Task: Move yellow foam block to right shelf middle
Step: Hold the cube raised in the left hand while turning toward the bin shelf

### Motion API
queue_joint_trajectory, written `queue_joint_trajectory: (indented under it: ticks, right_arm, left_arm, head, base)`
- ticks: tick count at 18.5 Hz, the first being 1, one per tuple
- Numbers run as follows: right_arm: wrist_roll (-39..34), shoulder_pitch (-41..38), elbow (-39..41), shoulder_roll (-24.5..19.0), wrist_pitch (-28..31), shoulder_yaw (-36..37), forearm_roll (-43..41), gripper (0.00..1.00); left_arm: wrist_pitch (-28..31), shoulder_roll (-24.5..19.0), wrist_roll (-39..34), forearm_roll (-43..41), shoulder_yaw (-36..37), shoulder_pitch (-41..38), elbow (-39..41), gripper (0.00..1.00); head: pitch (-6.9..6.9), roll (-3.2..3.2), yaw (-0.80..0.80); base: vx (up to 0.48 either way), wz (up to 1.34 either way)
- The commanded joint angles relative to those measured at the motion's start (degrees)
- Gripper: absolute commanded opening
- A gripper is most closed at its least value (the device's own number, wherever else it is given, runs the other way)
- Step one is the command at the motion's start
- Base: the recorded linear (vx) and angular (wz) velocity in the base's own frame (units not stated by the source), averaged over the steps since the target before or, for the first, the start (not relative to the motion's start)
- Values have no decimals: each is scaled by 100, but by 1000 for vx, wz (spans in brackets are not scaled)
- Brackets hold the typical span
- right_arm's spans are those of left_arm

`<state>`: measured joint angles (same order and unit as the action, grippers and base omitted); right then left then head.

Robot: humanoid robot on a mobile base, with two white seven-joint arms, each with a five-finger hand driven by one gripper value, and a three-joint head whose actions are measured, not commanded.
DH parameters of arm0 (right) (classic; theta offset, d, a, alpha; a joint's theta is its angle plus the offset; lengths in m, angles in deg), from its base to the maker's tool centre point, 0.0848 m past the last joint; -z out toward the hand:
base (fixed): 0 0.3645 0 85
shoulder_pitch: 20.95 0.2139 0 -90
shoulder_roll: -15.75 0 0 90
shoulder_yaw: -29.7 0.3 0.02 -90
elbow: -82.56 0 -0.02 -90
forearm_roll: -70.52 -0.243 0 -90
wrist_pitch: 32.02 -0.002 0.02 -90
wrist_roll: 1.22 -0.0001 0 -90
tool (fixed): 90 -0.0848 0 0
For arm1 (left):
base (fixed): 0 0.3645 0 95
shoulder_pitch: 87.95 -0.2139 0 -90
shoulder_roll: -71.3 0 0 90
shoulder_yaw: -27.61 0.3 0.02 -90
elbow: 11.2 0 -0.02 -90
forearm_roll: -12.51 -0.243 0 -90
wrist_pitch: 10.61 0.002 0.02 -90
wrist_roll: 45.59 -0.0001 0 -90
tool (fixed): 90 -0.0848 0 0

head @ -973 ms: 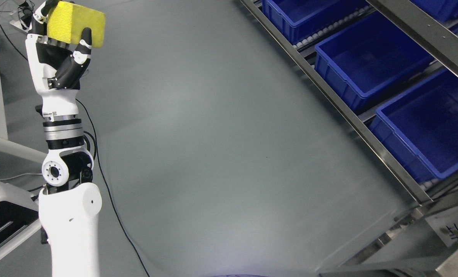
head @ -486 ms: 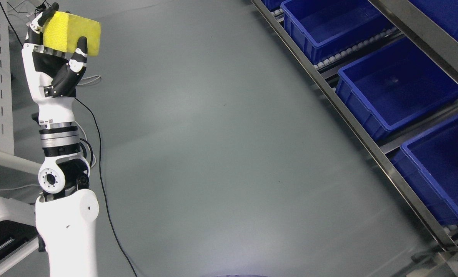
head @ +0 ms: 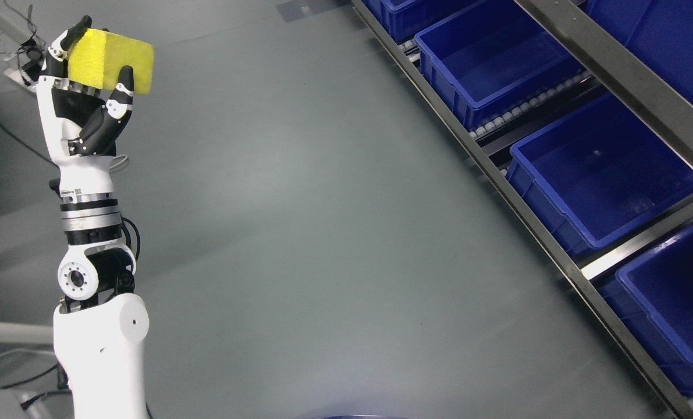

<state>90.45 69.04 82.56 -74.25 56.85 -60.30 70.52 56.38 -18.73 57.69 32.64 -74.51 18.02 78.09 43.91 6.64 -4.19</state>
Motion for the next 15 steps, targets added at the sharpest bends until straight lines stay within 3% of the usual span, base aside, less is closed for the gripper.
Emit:
queue_joint_trajectory:
  ticks: [1,15]
  right_arm:
    - [1,-132,100,100,-2,70,18,100]
    - [1,-140,100,100,-2,70,18,100]
  left_arm:
    - [-1,-97,52,0,-18,-59,10,35]
    - [8,-97,438,-26,-10,-85,159,35]
  head:
    - [0,0,0]
    - [0,0,0]
  base:
    - [387,-332]
    - [460,-353]
